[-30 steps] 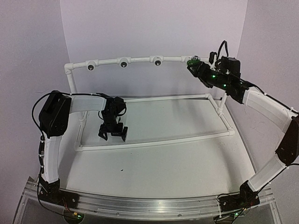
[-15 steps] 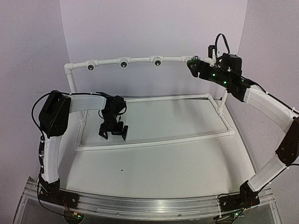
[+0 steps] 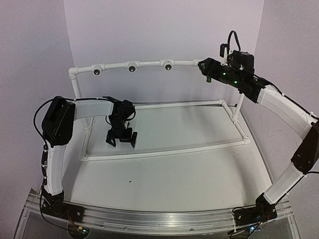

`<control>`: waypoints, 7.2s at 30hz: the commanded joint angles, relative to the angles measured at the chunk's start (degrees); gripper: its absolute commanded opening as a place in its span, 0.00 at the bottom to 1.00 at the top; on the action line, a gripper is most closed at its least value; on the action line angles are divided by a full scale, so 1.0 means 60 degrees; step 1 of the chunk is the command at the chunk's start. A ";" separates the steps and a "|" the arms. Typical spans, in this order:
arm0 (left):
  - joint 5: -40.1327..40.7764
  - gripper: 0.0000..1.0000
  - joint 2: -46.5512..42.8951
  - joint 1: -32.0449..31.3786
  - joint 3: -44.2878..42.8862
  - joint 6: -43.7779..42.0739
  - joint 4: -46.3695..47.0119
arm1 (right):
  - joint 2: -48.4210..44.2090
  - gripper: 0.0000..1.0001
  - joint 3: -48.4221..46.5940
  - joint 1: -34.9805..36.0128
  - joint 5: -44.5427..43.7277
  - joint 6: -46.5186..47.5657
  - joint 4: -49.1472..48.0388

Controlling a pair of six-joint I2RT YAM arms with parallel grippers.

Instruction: Install the water faucets

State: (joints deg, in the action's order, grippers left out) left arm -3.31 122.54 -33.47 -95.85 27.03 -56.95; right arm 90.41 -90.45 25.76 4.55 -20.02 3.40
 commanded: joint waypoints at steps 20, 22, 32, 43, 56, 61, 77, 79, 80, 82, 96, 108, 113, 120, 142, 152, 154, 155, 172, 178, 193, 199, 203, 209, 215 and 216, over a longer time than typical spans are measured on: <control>0.0055 1.00 0.0010 -0.0017 -0.0211 -0.0096 -0.0178 | 0.0126 0.38 0.0644 -0.0953 0.2981 -0.5068 -0.0236; 0.0054 1.00 0.0013 -0.0019 -0.0209 -0.0095 -0.0177 | 0.0048 0.36 0.0945 -0.1046 0.3459 -0.5620 -0.0809; 0.0038 1.00 0.0170 0.0003 -0.0294 -0.0183 -0.0235 | -0.0039 0.34 0.1768 -0.1436 0.5032 -0.7736 -0.3077; -0.0019 1.00 0.0186 0.0143 -0.0298 -0.0320 -0.0257 | -0.0395 0.96 0.2535 -0.1609 0.6185 -0.8110 -0.3929; -0.0019 1.00 0.0245 0.0203 -0.0413 -0.0483 -0.0216 | -0.2270 0.98 0.4077 -0.2310 0.6514 -0.3861 -0.2949; -0.0019 1.00 0.0230 0.0225 -0.0383 -0.0534 -0.0156 | -0.2908 0.98 0.3299 -0.2479 0.4590 -0.0121 0.0356; -0.0187 1.00 0.0188 0.0232 -0.0327 -0.0436 0.0151 | -0.2648 0.98 0.0143 -0.0223 -0.0293 1.3819 0.3268; -0.0194 1.00 0.0173 0.0234 -0.0301 -0.0432 0.0170 | -0.2487 0.98 0.0138 0.0122 -0.0913 1.4934 0.3254; -0.0208 1.00 0.0172 0.0233 -0.0285 -0.0418 0.0190 | -0.2369 0.98 0.0080 0.0259 -0.1248 1.5423 0.3248; -0.0231 1.00 0.0156 0.0230 -0.0249 -0.0386 0.0231 | -0.2090 0.98 -0.0036 0.0440 -0.1754 1.6143 0.3164; -0.0254 1.00 0.0110 0.0232 -0.0196 -0.0215 0.0332 | -0.0598 0.98 0.0273 0.0954 -0.3346 1.8777 0.0586; -0.0192 1.00 -0.0139 0.0232 0.0136 -0.0102 0.0402 | 0.0179 0.73 0.0427 0.0971 -0.3412 1.8539 -0.0101; -0.0166 1.00 -0.0196 0.0232 0.0222 -0.0053 0.0433 | 0.0384 0.63 0.0343 0.0958 -0.3511 1.7223 -0.0210; -0.0137 1.00 -0.0305 0.0232 0.0345 -0.0037 0.0423 | 0.0260 0.52 0.0978 0.0960 -0.3406 1.5387 -0.0314; -0.0057 1.00 -0.0423 0.0232 0.0402 -0.0166 0.0176 | 0.0116 0.30 0.1619 0.0960 -0.1624 0.5376 -0.0742; 0.0008 1.00 -0.0467 0.0232 0.0465 -0.0168 0.0152 | 0.0225 0.25 0.1514 0.0938 -0.0939 0.2290 -0.1223; 0.0005 1.00 -0.0466 0.0232 0.0476 -0.0168 0.0165 | 0.0213 0.23 0.1546 0.0903 -0.0877 0.1650 -0.1240; -0.0001 1.00 -0.0461 0.0232 0.0481 -0.0168 0.0173 | 0.0205 0.22 0.1565 0.0879 -0.0746 0.1312 -0.1240; -0.0063 1.00 -0.0262 0.0245 0.0323 -0.0226 0.0103 | 0.0114 0.16 0.1881 -0.0163 0.2878 -0.5429 -0.2686; -0.0046 1.00 -0.0277 0.0247 0.0307 -0.0241 0.0009 | 0.0300 0.14 0.2383 -0.0781 0.4205 -0.7676 -0.4231; 0.0022 1.00 -0.0236 0.0247 0.0119 -0.0227 -0.0260 | 0.0151 0.21 0.2535 -0.1208 0.5060 -1.0278 -0.4876; 0.0020 1.00 -0.0217 0.0247 0.0052 -0.0213 -0.0310 | -0.0102 0.85 0.2723 -0.1237 0.5269 -0.9789 -0.4873; 0.0008 1.00 -0.0180 0.0247 -0.0014 -0.0184 -0.0279 | -0.0395 0.98 0.3329 -0.1256 0.5478 -0.8697 -0.4886; -0.0049 1.00 -0.0179 0.0232 0.0042 -0.0117 -0.0158 | -0.1300 0.98 0.4588 -0.1534 0.5687 -0.7019 -0.4815; -0.0051 1.00 -0.0273 0.0232 0.0236 -0.0081 -0.0041 | -0.2347 0.98 0.4035 -0.1683 0.5129 -0.2171 -0.0949; -0.0068 1.00 -0.0301 0.0232 0.0269 -0.0081 -0.0009 | -0.2408 0.98 0.3738 -0.1685 0.4912 -0.1204 -0.0107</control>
State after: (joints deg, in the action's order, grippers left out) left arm -4.32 123.00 -32.21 -93.62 26.00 -57.52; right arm 79.68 -62.25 15.94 37.12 -52.93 -15.81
